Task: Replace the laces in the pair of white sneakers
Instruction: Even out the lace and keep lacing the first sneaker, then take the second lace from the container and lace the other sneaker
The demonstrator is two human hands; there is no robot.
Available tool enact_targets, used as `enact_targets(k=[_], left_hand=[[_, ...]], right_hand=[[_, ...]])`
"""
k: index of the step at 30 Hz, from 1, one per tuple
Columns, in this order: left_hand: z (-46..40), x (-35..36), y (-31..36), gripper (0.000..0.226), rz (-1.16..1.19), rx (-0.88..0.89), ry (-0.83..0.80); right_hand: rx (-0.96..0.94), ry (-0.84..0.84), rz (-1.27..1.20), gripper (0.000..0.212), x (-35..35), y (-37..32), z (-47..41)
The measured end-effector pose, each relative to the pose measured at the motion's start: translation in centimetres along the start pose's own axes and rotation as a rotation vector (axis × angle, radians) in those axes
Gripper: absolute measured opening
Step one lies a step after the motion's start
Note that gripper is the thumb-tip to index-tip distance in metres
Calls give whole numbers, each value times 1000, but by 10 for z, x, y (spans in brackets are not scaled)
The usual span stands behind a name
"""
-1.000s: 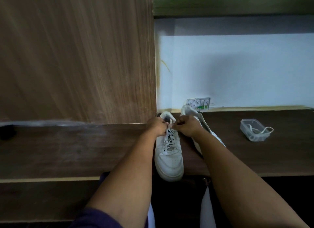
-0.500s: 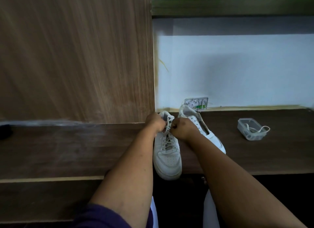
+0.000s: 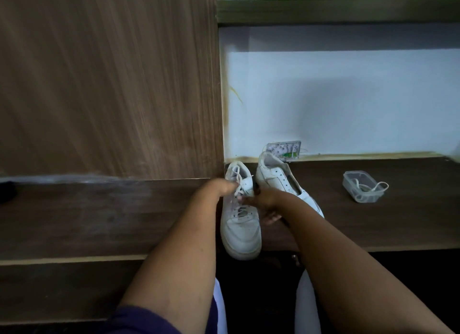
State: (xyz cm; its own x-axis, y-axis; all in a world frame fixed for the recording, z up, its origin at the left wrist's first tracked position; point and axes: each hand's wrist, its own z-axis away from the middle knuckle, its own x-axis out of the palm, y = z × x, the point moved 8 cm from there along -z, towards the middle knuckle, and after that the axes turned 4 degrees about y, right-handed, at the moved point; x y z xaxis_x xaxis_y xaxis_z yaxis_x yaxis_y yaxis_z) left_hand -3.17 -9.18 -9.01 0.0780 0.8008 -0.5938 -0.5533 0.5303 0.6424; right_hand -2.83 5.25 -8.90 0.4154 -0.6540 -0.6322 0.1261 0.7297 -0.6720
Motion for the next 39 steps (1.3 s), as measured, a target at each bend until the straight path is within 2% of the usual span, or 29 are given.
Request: enact_targets(k=[2,4,6,9,11,14,16,19,22,23,26,29,30,32,34,36,37,39], left_hand=[[12,11,-2,70,-35,-23,-81],[24,23,2,58,-30,-3,-83],[20,26,7,50,-144,59,-4],[15,18,10,49,-223,98,119],[19,20,14,52,-278,104,142],[31,13,32,75,-248,155,364],[42,19,55,78,-163,294,424],[48,46,76,66,-65,349,314],[49,99,76,54,-215,310,28],[51,114,75,51,-285,314,-50],[47,137,81,55,-325,303,-117],[39,142,85,68,-353,234,-48],[35,140,85,72,-331,196,6],[37,133,88,79,-293,139,196],[41,135,107,88,-298,259,313],[44,155,132,87,-342,481,292],[48,162,144,78,-368,616,306],[61,170,164,48,-303,941,402]], right_hand=[[103,-153,18,44,19,9,6],[74,-142,67,37,28,7,3],[-23,-29,125,39,24,-5,1],[-199,123,405,55,11,-19,-2],[-240,232,335,56,-5,-16,-6],[-231,574,236,71,-54,-4,-2],[-101,667,231,90,-83,16,4],[165,493,190,118,-91,65,-4],[214,226,350,122,-74,92,-8],[178,199,427,116,-71,93,-6],[61,201,395,64,-73,92,2],[-22,250,248,48,-92,106,6],[-24,318,220,43,-108,113,6],[3,562,184,32,-157,135,13],[74,785,183,29,-203,165,20],[190,893,141,36,-234,195,23],[240,905,121,40,-242,207,23],[287,888,120,44,-253,221,17]])
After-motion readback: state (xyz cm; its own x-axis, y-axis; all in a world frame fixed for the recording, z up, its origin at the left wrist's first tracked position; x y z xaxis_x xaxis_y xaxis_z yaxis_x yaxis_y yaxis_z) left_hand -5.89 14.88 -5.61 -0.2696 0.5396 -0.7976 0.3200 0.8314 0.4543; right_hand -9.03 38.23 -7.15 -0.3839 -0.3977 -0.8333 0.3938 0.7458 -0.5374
